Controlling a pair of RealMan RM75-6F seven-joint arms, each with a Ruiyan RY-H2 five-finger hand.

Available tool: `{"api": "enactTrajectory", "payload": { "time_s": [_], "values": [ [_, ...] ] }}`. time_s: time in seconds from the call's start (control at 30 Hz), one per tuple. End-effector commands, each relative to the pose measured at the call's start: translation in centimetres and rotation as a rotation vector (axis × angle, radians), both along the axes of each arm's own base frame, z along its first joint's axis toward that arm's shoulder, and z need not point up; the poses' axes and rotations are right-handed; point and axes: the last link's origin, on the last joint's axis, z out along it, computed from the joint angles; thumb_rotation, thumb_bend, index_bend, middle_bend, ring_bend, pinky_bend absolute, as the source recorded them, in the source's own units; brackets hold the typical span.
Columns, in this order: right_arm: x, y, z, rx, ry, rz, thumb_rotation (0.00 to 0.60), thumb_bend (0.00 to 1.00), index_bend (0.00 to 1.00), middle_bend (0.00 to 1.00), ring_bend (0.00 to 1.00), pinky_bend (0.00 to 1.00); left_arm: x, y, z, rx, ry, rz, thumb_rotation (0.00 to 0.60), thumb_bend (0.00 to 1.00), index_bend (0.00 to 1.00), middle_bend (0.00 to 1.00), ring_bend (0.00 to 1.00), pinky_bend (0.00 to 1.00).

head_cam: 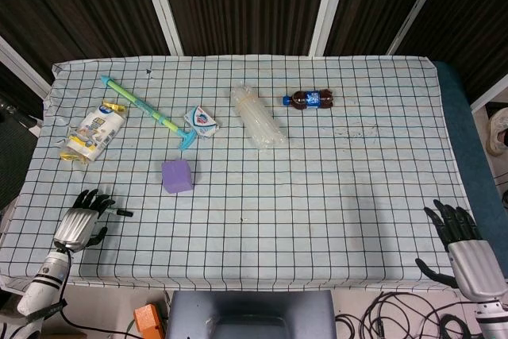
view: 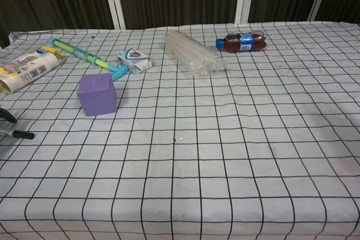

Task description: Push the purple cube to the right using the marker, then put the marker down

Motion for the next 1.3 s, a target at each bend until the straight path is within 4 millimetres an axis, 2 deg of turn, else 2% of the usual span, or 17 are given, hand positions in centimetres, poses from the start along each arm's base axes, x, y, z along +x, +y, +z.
{"api": "enactTrajectory", "payload": {
  "time_s": [0.03, 0.27, 0.47, 0.7, 0.97, 1.13, 1.3],
  "values": [
    [0.1, 0.1, 0.0, -0.002, -0.003, 0.004, 0.6, 0.38, 0.0, 0.0, 0.0, 0.01, 0.1, 0.1, -0.1, 0.0, 0.0, -0.005, 0.6, 0.39, 0.24, 0.17, 0.03, 0.0],
    [-0.1, 0.1, 0.1, 0.001, 0.0, 0.0, 0.6, 0.38, 0.0, 0.0, 0.0, 0.01, 0.0, 1.1, 0.1, 0.024, 0.007, -0.017, 0.6, 0.39, 0.29, 0.23, 0.06, 0.0],
    [-0.2, 0.2, 0.2, -0.005, -0.003, -0.005, 0.6, 0.38, 0.0, 0.0, 0.0, 0.01, -0.9, 1.8, 0.1, 0.039, 0.004, 0.006, 0.6, 0.4, 0.4, 0.32, 0.12, 0.0],
    [-0.2, 0.3, 0.3, -0.008, 0.0, -0.009, 0.6, 0.38, 0.0, 0.0, 0.0, 0.01, -1.5, 2.4, -0.2, 0.05, -0.008, 0.005, 0.6, 0.41, 0.44, 0.36, 0.16, 0.0],
    [-0.4, 0.4, 0.6, -0.021, -0.007, -0.015, 0.6, 0.38, 0.0, 0.0, 0.0, 0.01, -1.3, 3.0, -0.4, 0.083, -0.016, -0.027, 0.6, 0.46, 0.63, 0.55, 0.28, 0.03],
    [-0.4, 0.5, 0.7, -0.022, -0.009, -0.014, 0.6, 0.38, 0.0, 0.0, 0.0, 0.01, -1.2, 3.0, -0.6, 0.096, -0.022, -0.035, 0.6, 0.47, 0.67, 0.59, 0.31, 0.03],
    [-0.4, 0.5, 0.7, -0.021, -0.008, -0.014, 0.6, 0.38, 0.0, 0.0, 0.0, 0.01, -1.0, 3.0, -0.4, 0.134, -0.057, -0.048, 0.6, 0.49, 0.73, 0.69, 0.36, 0.06]
  ]
}}
